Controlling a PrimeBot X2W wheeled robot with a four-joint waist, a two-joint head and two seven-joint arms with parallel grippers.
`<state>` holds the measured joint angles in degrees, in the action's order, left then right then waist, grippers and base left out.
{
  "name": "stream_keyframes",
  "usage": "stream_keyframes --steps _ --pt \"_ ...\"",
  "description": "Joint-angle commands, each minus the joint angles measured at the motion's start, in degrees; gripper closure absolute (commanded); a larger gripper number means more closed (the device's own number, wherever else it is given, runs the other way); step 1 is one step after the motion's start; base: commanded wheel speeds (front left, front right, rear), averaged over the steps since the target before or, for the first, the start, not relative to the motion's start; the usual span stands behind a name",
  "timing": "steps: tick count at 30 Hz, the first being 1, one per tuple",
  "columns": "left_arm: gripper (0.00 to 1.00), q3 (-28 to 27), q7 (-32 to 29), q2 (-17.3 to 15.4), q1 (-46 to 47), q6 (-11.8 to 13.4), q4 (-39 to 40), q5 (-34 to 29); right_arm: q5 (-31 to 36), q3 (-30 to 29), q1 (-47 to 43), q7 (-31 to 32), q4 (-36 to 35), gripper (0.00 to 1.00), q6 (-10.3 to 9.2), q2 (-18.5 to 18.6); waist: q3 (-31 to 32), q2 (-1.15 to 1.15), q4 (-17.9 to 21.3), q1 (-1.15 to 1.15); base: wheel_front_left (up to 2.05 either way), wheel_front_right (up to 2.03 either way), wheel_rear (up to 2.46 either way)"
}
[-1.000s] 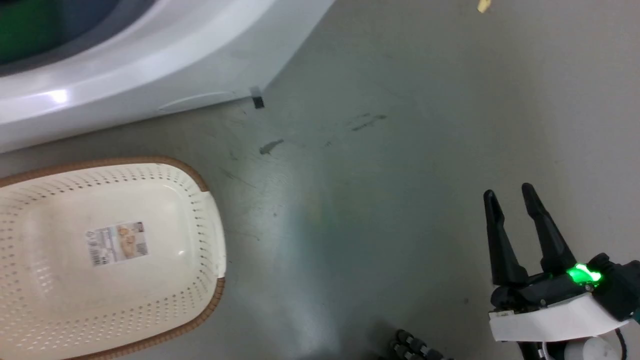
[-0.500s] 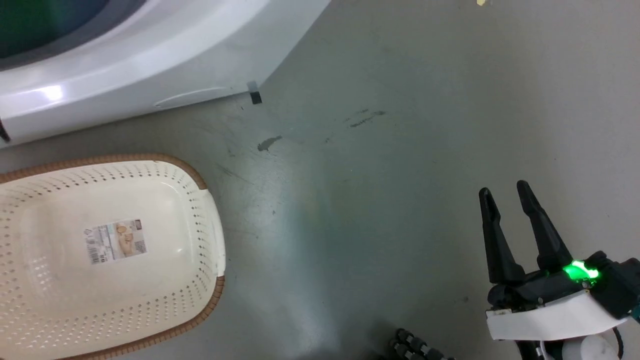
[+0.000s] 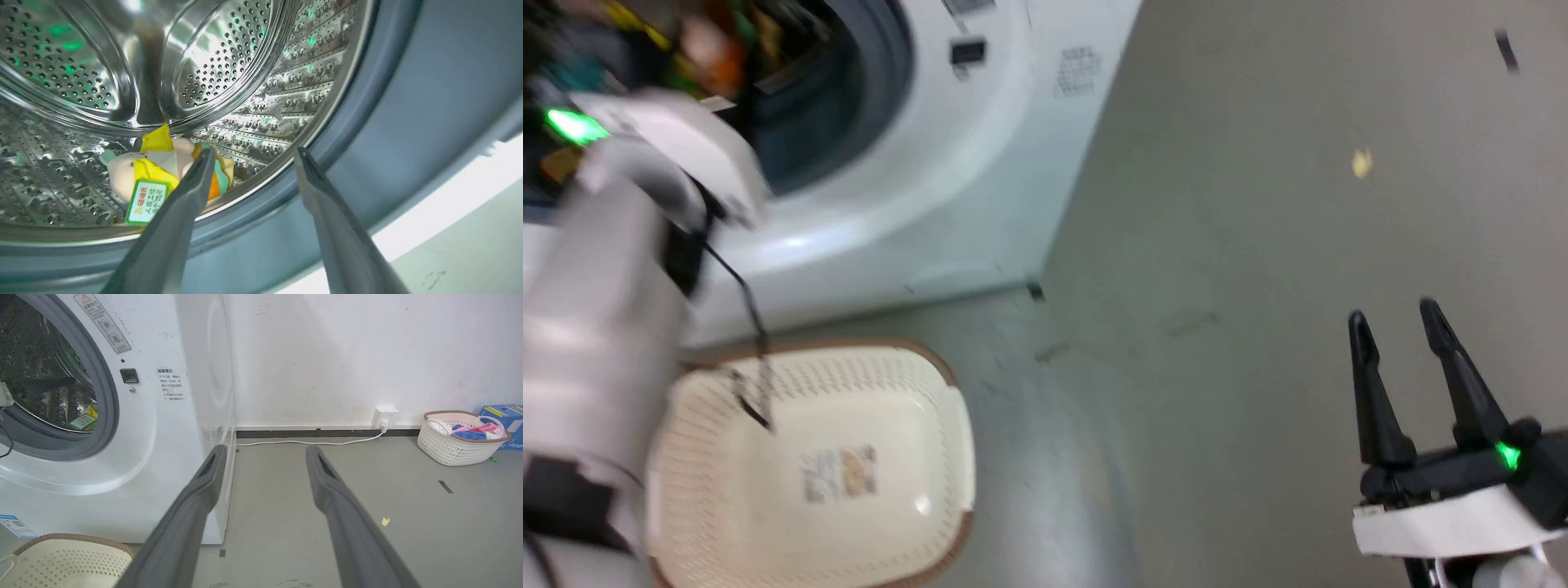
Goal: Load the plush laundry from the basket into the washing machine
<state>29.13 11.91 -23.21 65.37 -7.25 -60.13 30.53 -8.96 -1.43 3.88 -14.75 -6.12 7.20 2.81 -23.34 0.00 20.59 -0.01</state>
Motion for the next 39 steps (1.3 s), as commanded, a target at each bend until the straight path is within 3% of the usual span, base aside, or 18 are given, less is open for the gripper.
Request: stream_keyframes --steps 1,11,15,16,17,18,22,30,39 --pt "0.0 0.9 1.3 1.2 -3.5 -0.2 1.4 0.4 1.1 -0.5 -1.4 -0.2 0.2 0.0 0.29 0.1 9.4 0.0 -6.1 0.01 0.0 0.0 0.0" --pt "0.0 -1.2 3.0 5.8 -22.9 1.2 14.6 4.2 4.0 -1.7 -6.3 -0.2 1.2 0.0 0.29 0.1 19.4 0.0 -13.4 0.01 0.0 0.0 0.0" --pt "0.0 -5.2 3.1 6.2 -37.2 5.4 27.1 3.6 4.6 -1.6 -9.5 -0.2 1.6 0.0 0.29 0.1 23.4 0.0 -15.9 0.01 0.0 0.0 0.0" --pt "0.0 -5.2 3.1 6.2 -37.2 5.4 27.1 3.6 4.6 -1.6 -9.5 -0.2 1.6 0.0 0.29 0.1 23.4 0.0 -15.9 0.01 0.0 0.0 0.0" --pt "0.0 -6.8 3.1 6.2 -42.4 7.3 32.3 2.6 4.6 -1.6 -10.4 -0.2 1.4 0.0 0.29 0.1 24.3 0.0 -16.7 0.01 0.0 0.0 0.0" --pt "0.0 -6.8 3.1 6.2 -42.4 7.3 32.3 2.6 4.6 -1.6 -10.4 -0.2 1.4 0.0 0.29 0.1 24.3 0.0 -16.7 0.01 0.0 0.0 0.0" --pt "0.0 -9.1 3.1 7.2 -54.1 11.4 43.3 -0.6 4.4 -1.2 -12.3 -0.2 1.5 0.0 0.29 0.1 26.0 0.0 -18.1 0.01 0.0 0.0 0.0" --pt "0.0 -10.9 3.1 9.4 -63.9 13.6 49.9 -3.5 4.2 0.1 -14.8 -0.3 2.4 0.0 0.29 0.1 27.4 0.0 -20.0 0.01 0.0 0.0 0.0" --pt "0.0 -11.1 3.1 10.3 -69.8 14.7 51.9 -9.5 3.4 0.9 -16.4 -0.3 3.6 0.0 0.29 0.1 28.0 0.0 -20.5 0.01 0.0 0.0 0.0"
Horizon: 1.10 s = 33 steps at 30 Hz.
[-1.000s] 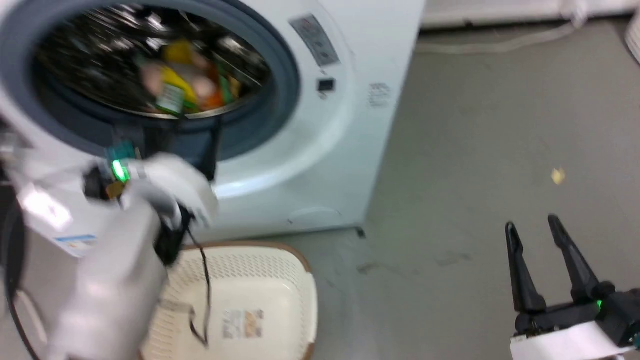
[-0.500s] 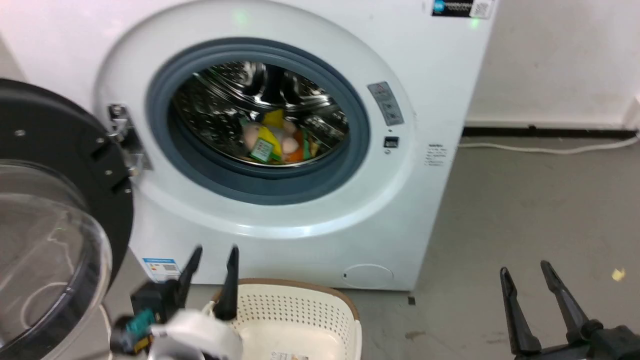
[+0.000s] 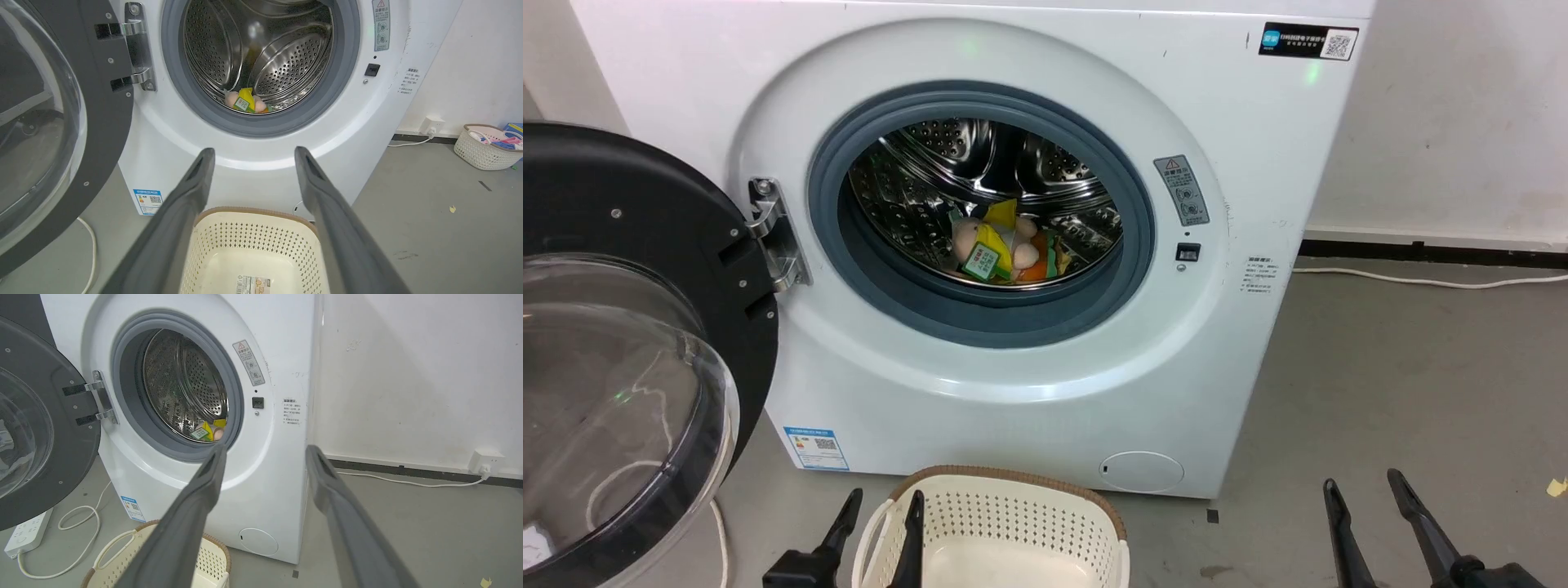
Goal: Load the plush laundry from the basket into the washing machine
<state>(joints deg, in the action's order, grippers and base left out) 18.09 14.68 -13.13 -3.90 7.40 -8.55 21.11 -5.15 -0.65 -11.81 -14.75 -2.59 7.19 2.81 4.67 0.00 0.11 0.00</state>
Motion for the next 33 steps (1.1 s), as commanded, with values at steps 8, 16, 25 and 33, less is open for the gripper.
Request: stream_keyframes --steps 8,16,25,33 --pt "0.0 -1.6 0.3 1.6 -1.4 -1.1 0.3 -2.2 -0.5 0.1 -0.8 -0.3 0.4 0.0 0.3 0.1 -0.1 0.0 -0.2 0.0 0.0 0.0 0.0" --pt "1.0 -2.0 -0.4 1.9 -0.7 -1.2 0.3 -2.8 0.1 0.1 0.3 0.4 0.3 1.0 -0.09 0.0 -0.3 0.0 -0.3 0.01 0.0 0.0 0.0" --pt "1.0 -3.2 -1.4 2.5 -0.3 -1.7 0.9 -4.1 0.5 0.2 1.2 1.5 0.5 1.0 -0.06 0.0 -0.6 0.0 -0.2 0.0 0.0 0.0 0.0" --pt "1.0 -4.2 -2.4 3.1 0.0 -2.1 1.4 -5.3 0.8 0.2 1.9 2.4 0.6 1.0 -0.04 0.0 -0.9 0.0 -0.2 0.0 0.0 0.0 0.0"
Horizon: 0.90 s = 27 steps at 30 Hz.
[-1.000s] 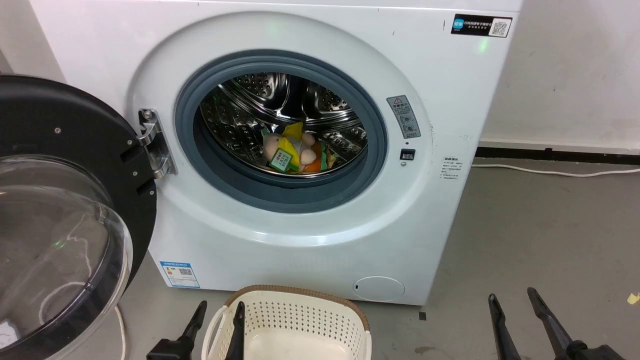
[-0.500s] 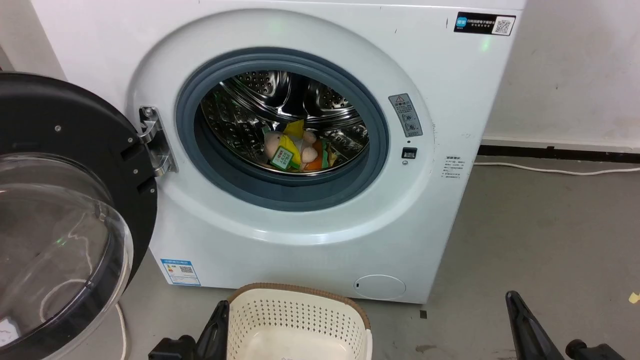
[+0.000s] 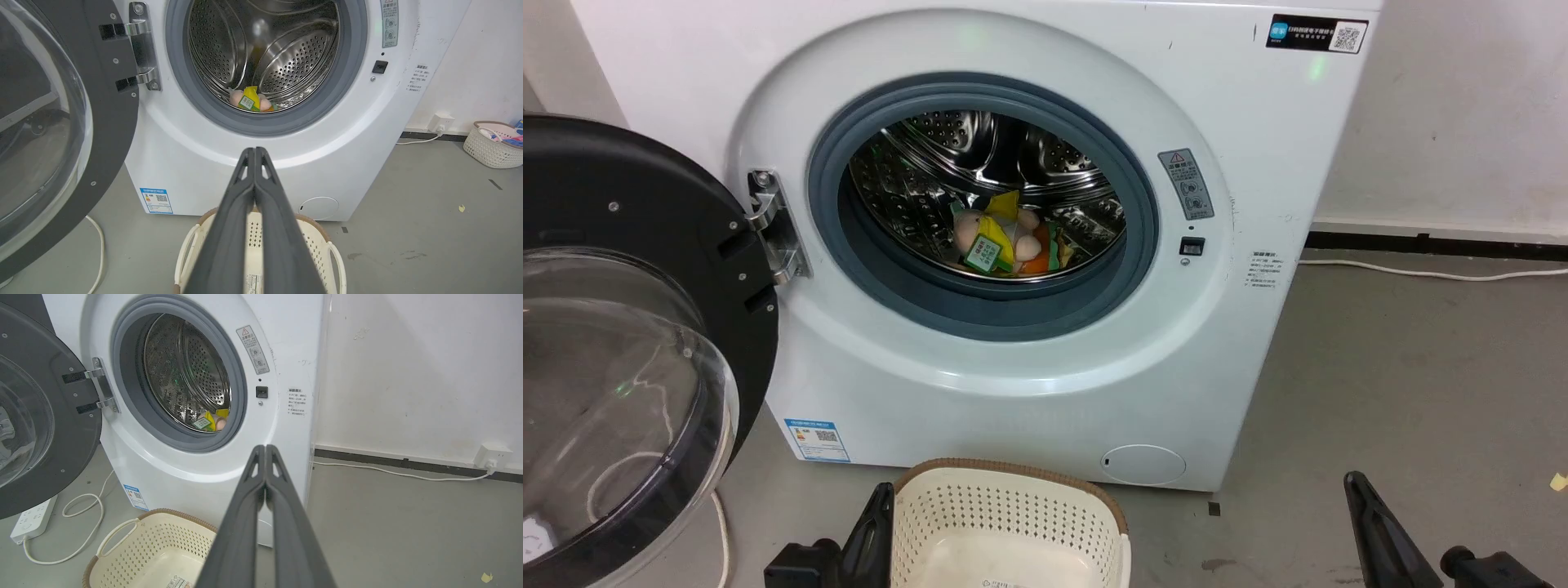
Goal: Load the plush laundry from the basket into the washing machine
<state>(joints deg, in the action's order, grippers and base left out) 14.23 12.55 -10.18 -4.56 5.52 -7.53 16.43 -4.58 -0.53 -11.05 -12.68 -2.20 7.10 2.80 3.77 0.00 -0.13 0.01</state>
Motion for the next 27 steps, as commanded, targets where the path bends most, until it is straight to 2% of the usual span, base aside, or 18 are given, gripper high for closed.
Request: stream_keyframes --steps 1,27 --pt "1.0 -0.5 -0.4 0.2 0.7 -0.3 0.5 -0.8 0.3 0.1 1.3 0.4 0.3 1.0 0.06 0.0 -0.1 0.0 0.0 0.0 0.0 0.0 0.0" --pt "1.0 -3.9 -3.4 2.0 1.6 -1.6 2.2 -4.7 1.3 0.2 3.7 3.5 0.8 1.0 0.14 0.0 -1.0 0.0 0.0 0.0 0.0 0.0 0.0"
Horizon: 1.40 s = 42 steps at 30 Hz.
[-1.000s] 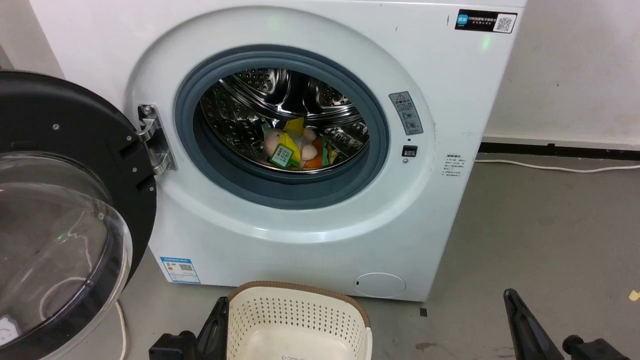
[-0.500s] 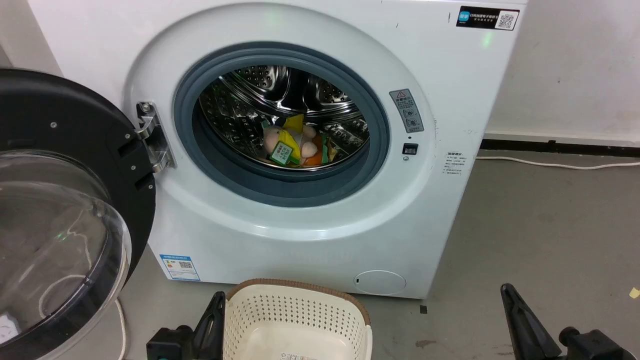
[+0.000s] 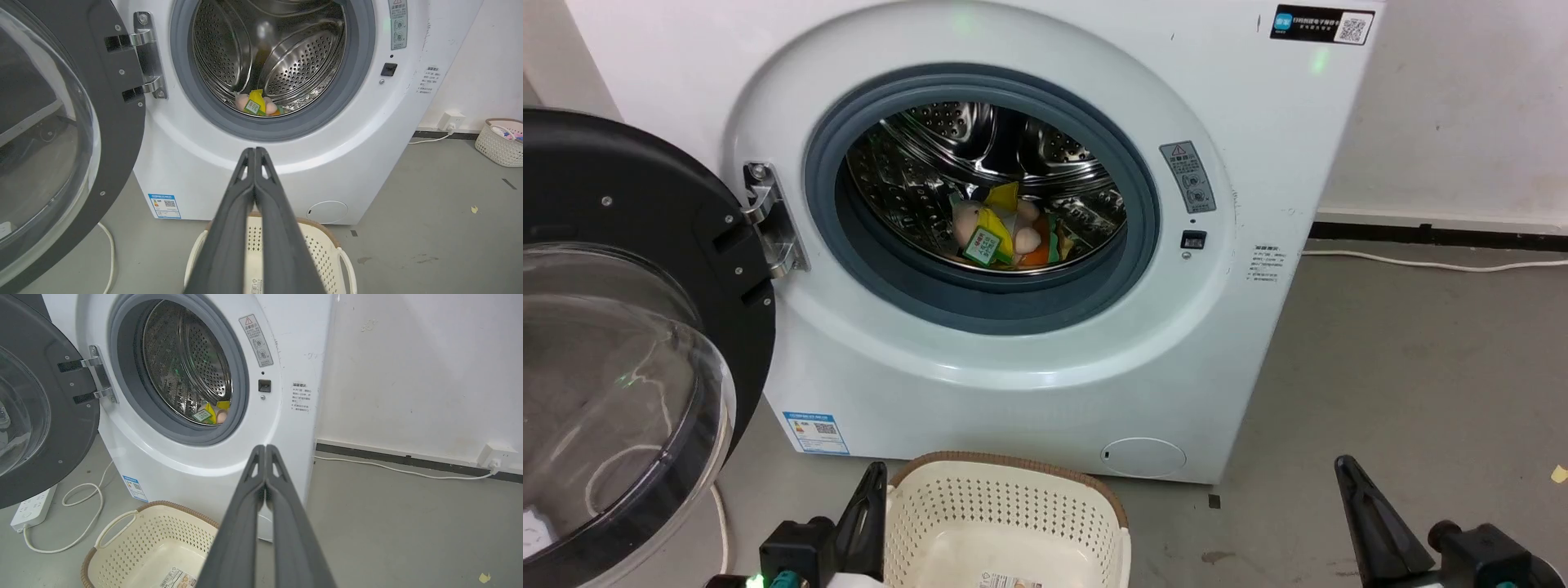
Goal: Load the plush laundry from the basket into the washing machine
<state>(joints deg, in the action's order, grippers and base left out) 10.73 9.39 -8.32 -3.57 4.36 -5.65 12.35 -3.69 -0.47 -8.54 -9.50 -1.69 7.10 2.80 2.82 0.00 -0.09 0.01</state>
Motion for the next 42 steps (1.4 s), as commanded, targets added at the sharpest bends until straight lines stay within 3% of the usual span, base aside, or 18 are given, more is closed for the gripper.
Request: stream_keyframes --steps 1,42 --pt "1.0 -0.4 -0.2 0.1 0.7 -0.4 0.4 -0.6 0.4 0.1 1.2 0.3 0.2 1.0 0.14 0.0 0.0 0.0 0.0 0.0 0.0 0.0 0.0" --pt "1.0 -5.8 -5.0 2.9 2.2 -2.5 3.1 -6.8 2.1 0.3 5.1 5.1 1.0 1.0 0.27 0.1 -1.5 0.0 0.0 0.0 0.0 0.0 0.0"
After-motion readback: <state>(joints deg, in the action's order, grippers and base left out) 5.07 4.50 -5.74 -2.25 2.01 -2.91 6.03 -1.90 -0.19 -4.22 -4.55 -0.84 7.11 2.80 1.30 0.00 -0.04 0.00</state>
